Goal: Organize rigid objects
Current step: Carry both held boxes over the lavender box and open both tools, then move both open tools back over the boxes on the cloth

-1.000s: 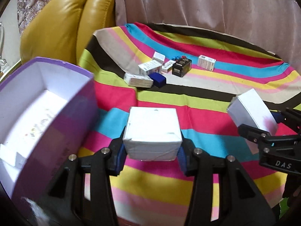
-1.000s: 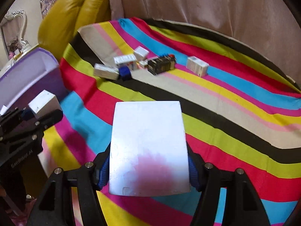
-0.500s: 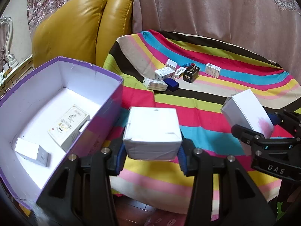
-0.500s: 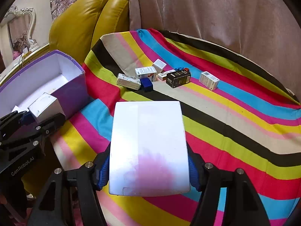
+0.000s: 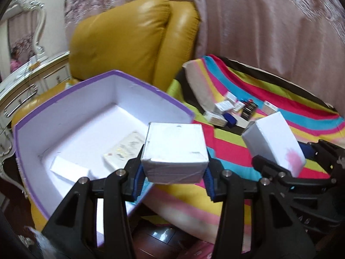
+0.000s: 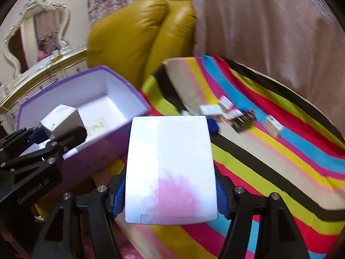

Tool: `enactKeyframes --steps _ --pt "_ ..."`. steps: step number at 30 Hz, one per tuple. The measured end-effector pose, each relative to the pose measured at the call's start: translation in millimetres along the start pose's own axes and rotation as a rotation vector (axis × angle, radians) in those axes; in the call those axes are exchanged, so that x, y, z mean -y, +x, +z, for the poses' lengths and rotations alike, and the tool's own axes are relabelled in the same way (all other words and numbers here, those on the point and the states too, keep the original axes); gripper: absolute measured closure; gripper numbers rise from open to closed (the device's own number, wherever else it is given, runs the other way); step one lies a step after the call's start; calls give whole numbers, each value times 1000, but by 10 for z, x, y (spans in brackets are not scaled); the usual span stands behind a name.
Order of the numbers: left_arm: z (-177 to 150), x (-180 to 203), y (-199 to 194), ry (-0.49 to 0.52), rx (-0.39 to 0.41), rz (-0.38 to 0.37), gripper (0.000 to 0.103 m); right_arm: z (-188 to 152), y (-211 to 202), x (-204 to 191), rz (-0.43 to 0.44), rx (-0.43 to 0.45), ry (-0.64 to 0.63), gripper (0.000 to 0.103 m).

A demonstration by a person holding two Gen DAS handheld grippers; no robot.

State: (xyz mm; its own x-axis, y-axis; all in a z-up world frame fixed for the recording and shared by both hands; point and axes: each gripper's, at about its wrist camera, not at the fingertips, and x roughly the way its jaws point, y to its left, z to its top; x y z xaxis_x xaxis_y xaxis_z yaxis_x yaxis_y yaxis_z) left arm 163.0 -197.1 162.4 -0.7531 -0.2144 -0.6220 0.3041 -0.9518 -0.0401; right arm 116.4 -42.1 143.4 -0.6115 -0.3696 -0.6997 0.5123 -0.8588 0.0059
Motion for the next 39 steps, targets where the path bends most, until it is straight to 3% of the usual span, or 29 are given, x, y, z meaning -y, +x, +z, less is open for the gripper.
enactKeyframes --steps 10,17,18,19,21,25,28,33,36,39 --pt "128 -582 -114 -104 11 140 53 444 319 -648 123 4 -95 36" --pt "167 -996 -198 -175 44 328 53 669 566 -1100 249 6 -124 35" --pt "167 -1070 -215 -192 53 375 47 688 629 -1159 300 -2 -114 35" --pt "164 -1111 -243 -200 62 400 30 698 680 -1205 340 -6 -103 35" --pt "166 -1173 -321 -205 110 471 11 700 773 -1294 384 -30 -90 34" --pt "168 -1168 -406 -162 167 573 6 665 847 -1319 439 -38 -60 30" --pt "154 -1137 -374 -158 156 546 6 627 805 -1225 456 -9 -17 29" --pt "127 -898 -385 -121 194 474 6 522 661 -778 409 56 71 29" --pt "104 -670 -477 -110 245 361 6 367 573 -378 359 82 132 29" --pt "2 -276 -528 -56 253 156 4 84 540 132 264 79 208 27"
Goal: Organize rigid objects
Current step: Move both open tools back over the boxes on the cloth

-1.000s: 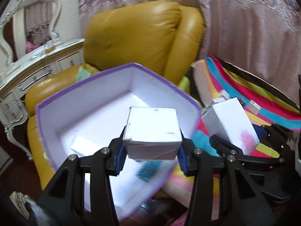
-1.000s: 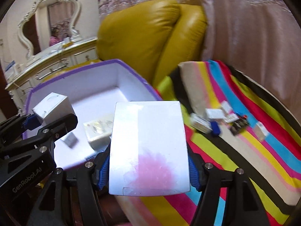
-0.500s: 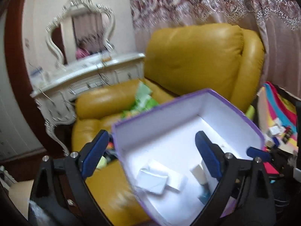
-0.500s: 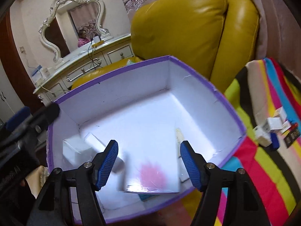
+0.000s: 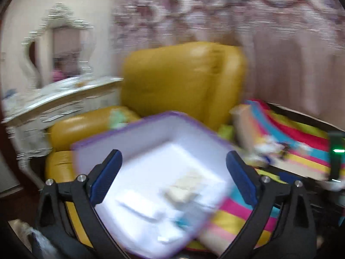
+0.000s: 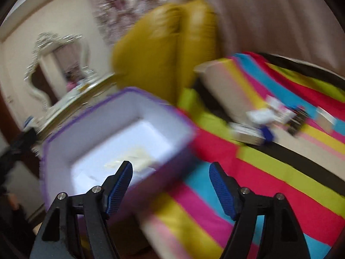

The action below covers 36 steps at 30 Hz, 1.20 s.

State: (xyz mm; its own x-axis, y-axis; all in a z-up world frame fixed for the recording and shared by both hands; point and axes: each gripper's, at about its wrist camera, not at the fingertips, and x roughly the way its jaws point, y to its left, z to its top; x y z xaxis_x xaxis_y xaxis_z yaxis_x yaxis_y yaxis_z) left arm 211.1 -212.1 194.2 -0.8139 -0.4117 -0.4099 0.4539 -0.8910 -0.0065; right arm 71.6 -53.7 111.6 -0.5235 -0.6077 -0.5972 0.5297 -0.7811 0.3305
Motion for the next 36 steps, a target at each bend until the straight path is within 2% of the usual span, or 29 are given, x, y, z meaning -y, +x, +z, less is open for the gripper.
enactKeyframes --steps 2,3,5,8,13,15,18,20,22,24,28,31,32,33,34,36 --pt "-92 276 -23 40 -30 -101 4 -123 -81 409 -85 -21 60 27" --pt "-173 499 15 84 -70 -174 4 -198 -127 612 -128 -29 88 27" --pt "-288 824 100 142 -138 -262 4 -314 -183 909 -183 -50 132 27" --pt "-471 1218 312 165 -240 -350 4 -438 -272 1252 -223 -68 170 27" --pt "-707 1436 851 117 -377 -346 4 -452 -138 1508 -284 -119 124 27" --pt "-867 1487 1061 130 -404 -314 4 -393 48 1617 -299 -150 89 27" --pt "-1155 1554 1343 201 -465 -263 4 -214 389 1665 -298 -181 22 28" --pt "-1283 1566 1383 227 -482 -247 4 -81 678 1668 -303 -215 -40 28" --pt "-1350 1551 1445 248 -486 -231 4 15 945 1686 -311 -253 -81 33" --pt "-1407 1509 1515 259 -494 -205 4 116 1142 1681 -316 -257 -122 35" --pt "-1421 1377 1624 181 -510 -233 2 358 1475 1680 -312 -270 -167 35" --pt "-1416 1377 1619 184 -508 -230 2 501 1679 1705 -294 -273 -169 35" --pt "-1412 1390 1606 195 -506 -227 2 522 1705 1712 -288 -271 -170 43" --pt "-1408 1413 1584 215 -502 -224 2 527 1696 1713 -285 -265 -171 66" --pt "-1405 1425 1572 228 -500 -222 2 519 1665 1716 -277 -260 -167 75" --pt "-1395 1457 1533 252 -494 -228 2 441 1497 1756 -244 -239 -134 75"
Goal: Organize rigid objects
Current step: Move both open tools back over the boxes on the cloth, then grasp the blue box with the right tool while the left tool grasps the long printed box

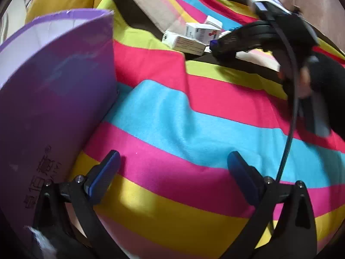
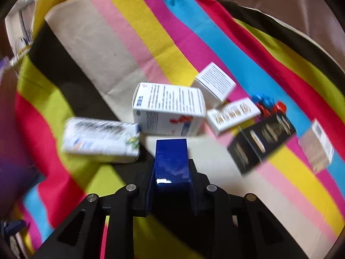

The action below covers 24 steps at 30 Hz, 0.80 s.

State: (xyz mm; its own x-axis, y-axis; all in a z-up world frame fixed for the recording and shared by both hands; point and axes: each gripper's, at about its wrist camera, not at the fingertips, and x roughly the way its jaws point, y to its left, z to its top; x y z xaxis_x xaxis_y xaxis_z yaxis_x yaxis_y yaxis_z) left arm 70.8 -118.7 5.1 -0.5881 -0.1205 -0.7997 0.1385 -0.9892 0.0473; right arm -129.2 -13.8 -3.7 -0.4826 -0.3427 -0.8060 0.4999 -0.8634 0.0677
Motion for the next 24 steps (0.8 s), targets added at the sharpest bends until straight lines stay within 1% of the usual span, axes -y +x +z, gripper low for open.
enactKeyframes --steps 1,2,4,6,7,8,10,11,12,14,16,18,20,21,22,23,24 --pt "7 14 -18 6 5 -4 2 -122 -121 66 10 23 28 75" --pt "21 38 -46 13 16 -4 2 -229 -216 131 -1 33 51 75" --pt "92 97 -87 16 45 -5 2 -480 -423 301 -53 43 99 75" --pt "242 193 -99 29 86 -9 2 -719 -618 488 -100 49 155 75" --pt "308 222 -87 41 103 8 2 -869 -729 599 -131 50 190 75" --pt "424 301 -60 66 132 45 2 -980 -819 685 -152 49 213 75" --pt "661 417 76 117 177 95 2 -1170 -956 811 -173 43 257 75" --pt "776 466 158 142 189 128 2 -1248 -1009 880 -182 37 281 75" --pt "915 508 259 163 194 161 2 -1330 -1075 882 -180 52 291 75" --pt "1146 483 403 180 185 168 2 -1440 -1179 888 -192 68 314 75" --pt "1309 479 509 196 177 198 2 -1486 -1226 894 -195 77 325 75" --pt "1458 475 702 219 125 204 2 -1471 -1208 883 -200 89 323 75" --pt "1529 430 890 206 102 257 2 -1424 -1140 871 -201 93 320 75" --pt "1558 388 988 194 77 288 4 -1424 -1134 877 -197 94 323 74" --pt "1564 350 1046 179 47 272 28 -1436 -1140 902 -190 98 329 74" --pt "1558 320 1060 156 20 223 44 -1448 -1138 919 -177 103 339 74" --pt "1540 309 1020 125 -2 149 64 -1465 -1150 940 -162 108 351 74"
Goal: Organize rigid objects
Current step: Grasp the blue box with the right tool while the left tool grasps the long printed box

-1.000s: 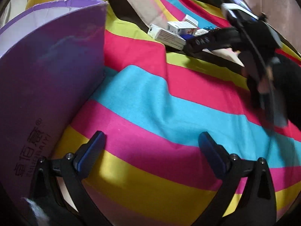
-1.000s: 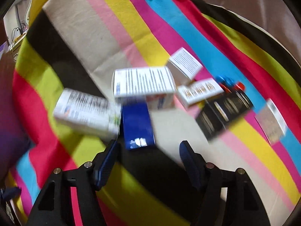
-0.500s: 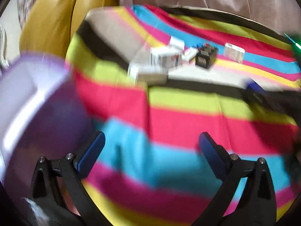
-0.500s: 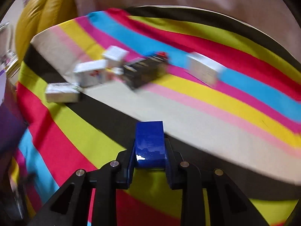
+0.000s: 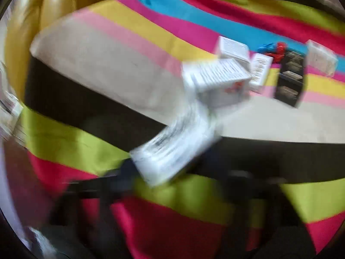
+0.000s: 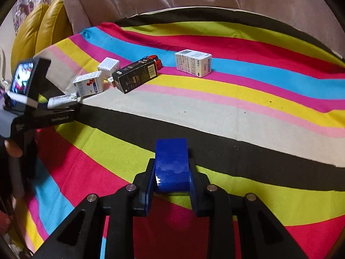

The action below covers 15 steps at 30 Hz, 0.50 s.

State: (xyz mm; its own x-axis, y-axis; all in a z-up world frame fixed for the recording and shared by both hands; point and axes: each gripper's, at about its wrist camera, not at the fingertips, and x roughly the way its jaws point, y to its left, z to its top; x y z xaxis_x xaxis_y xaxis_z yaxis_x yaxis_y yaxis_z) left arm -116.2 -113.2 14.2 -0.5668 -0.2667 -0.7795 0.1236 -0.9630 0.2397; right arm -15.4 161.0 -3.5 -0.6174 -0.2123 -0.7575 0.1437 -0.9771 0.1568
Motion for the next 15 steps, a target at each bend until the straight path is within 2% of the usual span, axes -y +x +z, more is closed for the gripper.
enactKeyframes --steps 1,4,7,8,10,15 --pt "-34 29 -74 -8 -10 -61 66 -5 -4 19 9 1 8 74" --pt "-216 214 -477 46 81 -182 66 -11 -2 44 27 4 27 74" --pt "-363 308 -671 51 109 -248 65 -13 1 38 28 4 28 75" --pt "-380 296 -650 41 97 -262 62 -11 2 46 30 4 29 75" --pt "-384 295 -522 17 61 -269 38 -8 2 58 34 5 33 75" --pt "-366 302 -377 31 46 -251 36 -9 5 96 50 7 47 75"
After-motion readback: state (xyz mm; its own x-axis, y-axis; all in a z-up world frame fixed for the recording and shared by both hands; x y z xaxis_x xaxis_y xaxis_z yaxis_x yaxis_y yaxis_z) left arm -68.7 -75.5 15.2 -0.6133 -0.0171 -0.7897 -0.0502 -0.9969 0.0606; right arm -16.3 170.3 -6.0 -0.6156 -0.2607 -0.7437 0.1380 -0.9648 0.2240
